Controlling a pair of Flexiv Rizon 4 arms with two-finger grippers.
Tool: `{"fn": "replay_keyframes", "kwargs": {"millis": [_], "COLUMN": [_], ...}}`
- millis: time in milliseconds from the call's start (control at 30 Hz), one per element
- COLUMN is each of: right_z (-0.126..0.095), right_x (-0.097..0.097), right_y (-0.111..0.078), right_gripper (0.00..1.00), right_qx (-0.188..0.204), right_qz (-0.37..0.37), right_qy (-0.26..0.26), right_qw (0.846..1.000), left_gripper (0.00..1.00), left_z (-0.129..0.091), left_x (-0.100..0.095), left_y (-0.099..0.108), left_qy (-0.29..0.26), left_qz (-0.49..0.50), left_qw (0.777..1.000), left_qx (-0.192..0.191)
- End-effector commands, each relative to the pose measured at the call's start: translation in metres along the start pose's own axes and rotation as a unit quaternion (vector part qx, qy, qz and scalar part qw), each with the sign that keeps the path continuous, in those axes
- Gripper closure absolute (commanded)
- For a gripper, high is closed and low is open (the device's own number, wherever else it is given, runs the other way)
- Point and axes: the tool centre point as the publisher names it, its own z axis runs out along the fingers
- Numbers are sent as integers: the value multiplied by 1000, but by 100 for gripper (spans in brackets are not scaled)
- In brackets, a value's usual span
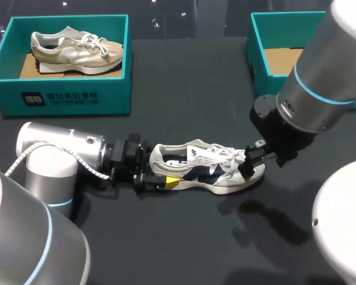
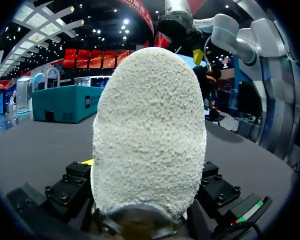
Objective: Take the shoe out of the shoebox, open the shoe tongue, remove and reinsert the insole, then place the shoe into the shoebox
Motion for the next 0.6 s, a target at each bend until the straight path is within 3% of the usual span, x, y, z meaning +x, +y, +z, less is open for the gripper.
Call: {"fn": "replay_keyframes", "kwargs": {"millis": [33, 200, 600], "right_z": [4, 4, -11], "right_x": [3, 3, 37], "right_y": [5, 5, 23], "right_gripper": [0, 0, 0], "right_qx": [19, 19, 48], "right_qz": [1, 1, 91], "right_qy": [-11, -11, -33], "right_qw": [1000, 1000, 994], "left_gripper": [100, 100, 100], "left_z": [-2, -2, -2], "left_x": [1, 1, 1], "left_y": [1, 1, 1], "left_qy": [-1, -1, -1], "left_qz": [0, 0, 0], "left_qw": [1000, 1000, 1000], "left_qx": [0, 0, 0]}}
